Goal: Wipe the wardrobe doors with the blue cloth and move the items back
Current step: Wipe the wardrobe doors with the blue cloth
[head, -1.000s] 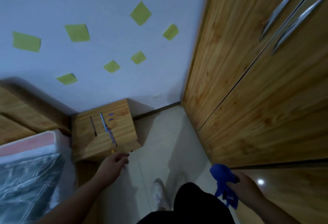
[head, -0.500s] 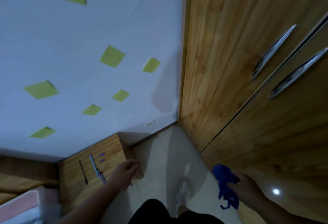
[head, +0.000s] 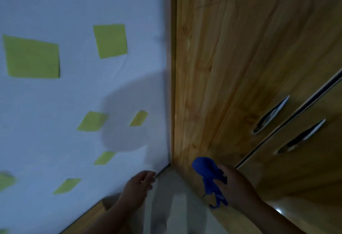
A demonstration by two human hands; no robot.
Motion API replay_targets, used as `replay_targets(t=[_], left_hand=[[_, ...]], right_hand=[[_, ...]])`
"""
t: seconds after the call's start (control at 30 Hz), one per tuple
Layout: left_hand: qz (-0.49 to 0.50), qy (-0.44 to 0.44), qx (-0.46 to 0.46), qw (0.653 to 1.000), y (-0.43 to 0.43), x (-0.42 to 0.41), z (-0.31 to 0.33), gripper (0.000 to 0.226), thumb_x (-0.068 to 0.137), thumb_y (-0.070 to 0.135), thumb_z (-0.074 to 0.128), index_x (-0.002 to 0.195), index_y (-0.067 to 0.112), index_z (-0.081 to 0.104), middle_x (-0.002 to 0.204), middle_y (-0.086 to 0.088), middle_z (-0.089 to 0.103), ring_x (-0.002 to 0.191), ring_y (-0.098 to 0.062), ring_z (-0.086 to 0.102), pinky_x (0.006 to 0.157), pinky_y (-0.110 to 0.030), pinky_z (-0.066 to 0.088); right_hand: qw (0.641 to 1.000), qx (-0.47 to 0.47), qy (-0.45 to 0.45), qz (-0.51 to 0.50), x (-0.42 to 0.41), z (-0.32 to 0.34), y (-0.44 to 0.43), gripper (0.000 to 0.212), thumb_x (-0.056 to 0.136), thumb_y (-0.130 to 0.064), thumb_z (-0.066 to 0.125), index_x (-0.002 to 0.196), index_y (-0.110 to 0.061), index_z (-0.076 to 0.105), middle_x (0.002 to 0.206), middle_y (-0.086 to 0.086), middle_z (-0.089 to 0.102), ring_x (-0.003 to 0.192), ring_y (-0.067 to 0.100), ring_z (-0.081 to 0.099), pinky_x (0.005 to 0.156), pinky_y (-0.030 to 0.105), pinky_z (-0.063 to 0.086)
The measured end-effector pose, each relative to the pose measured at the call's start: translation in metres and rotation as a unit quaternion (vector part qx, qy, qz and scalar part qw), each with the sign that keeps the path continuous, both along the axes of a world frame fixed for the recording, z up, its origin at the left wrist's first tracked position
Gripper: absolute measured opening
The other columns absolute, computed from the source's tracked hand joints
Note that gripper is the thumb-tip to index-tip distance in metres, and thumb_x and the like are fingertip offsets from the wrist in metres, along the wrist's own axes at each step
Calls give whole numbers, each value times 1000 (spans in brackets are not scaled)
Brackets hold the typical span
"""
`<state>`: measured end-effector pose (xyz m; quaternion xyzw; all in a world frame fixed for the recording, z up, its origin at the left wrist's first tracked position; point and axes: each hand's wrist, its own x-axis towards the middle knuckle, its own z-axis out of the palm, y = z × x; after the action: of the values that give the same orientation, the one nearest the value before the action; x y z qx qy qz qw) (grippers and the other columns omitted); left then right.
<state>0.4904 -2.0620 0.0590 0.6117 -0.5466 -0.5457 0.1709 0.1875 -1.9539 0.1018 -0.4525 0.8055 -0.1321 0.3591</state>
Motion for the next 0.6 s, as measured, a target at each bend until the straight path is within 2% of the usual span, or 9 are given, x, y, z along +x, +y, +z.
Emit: replay_targets(t=[0.07, 0.13, 0.2, 0.23, 0.3, 0.37, 0.43, 0.5, 0.6], left_hand=[[-51, 19, -56, 997, -37, -22, 26, 22, 103, 34, 58, 92, 35, 76, 91, 20, 77, 72, 1, 71, 63, -18, 53], [-104, 46, -119, 986, -72, -47, 57, 19, 103, 37, 58, 97, 43, 75, 97, 24, 75, 84, 3, 71, 71, -17, 54], [-145, 70, -198, 967, -104, -73, 92, 15, 102, 40, 58, 101, 47, 72, 103, 31, 72, 95, 6, 68, 82, -17, 53], [-157, 83, -235, 956, -118, -85, 110, 14, 101, 41, 59, 103, 48, 70, 105, 34, 70, 99, 8, 66, 84, -13, 50], [-167, 117, -288, 936, -141, -108, 146, 15, 101, 40, 60, 104, 53, 66, 107, 36, 67, 104, 13, 62, 83, -5, 46], [-171, 148, -327, 917, -157, -124, 179, 19, 101, 39, 60, 105, 57, 63, 109, 37, 66, 105, 16, 60, 82, -6, 47], [-168, 190, -366, 896, -170, -136, 208, 21, 101, 37, 61, 111, 55, 64, 113, 36, 65, 107, 13, 62, 85, -9, 48], [-163, 231, -392, 875, -179, -144, 239, 22, 101, 38, 61, 116, 54, 65, 116, 33, 66, 107, 10, 63, 86, -14, 50], [-160, 262, -441, 843, -189, -149, 291, 30, 100, 42, 57, 116, 67, 57, 120, 37, 61, 110, 14, 60, 84, -3, 47]], right_hand=[[1000, 9, -2, -23, 4, 28, -16, 42, 97, -42, 61, 138, -38, 51, 112, -24, 49, 95, -3, 55, 87, 25, 48], [999, 1, 12, -44, 7, 62, -31, 49, 97, -48, 58, 144, -38, 46, 116, -24, 46, 105, -1, 53, 91, 23, 45], [996, -35, 46, -66, 11, 99, -44, 53, 97, -52, 55, 146, -38, 42, 117, -25, 43, 111, 1, 51, 96, 22, 42], [993, -62, 73, -76, 16, 118, -48, 52, 97, -53, 54, 146, -39, 42, 117, -25, 41, 113, 2, 50, 98, 22, 41], [981, -123, 126, -88, 29, 158, -53, 40, 97, -53, 54, 135, -44, 43, 114, -25, 39, 111, 0, 49, 97, 19, 39], [964, -181, 165, -100, 45, 197, -59, 23, 94, -52, 57, 110, -55, 40, 107, -27, 42, 104, -3, 49, 88, 13, 35], [945, -246, 186, -106, 57, 231, -63, 27, 88, -49, 65, 91, -60, 41, 102, -35, 45, 103, -5, 54, 81, 10, 35], [920, -313, 214, -99, 63, 261, -65, 26, 84, -45, 68, 87, -59, 47, 104, -38, 49, 102, -8, 54, 78, 9, 39], [879, -388, 261, -94, 68, 315, -73, 12, 81, -46, 62, 88, -52, 56, 113, -35, 47, 99, -11, 55, 77, 10, 44]])
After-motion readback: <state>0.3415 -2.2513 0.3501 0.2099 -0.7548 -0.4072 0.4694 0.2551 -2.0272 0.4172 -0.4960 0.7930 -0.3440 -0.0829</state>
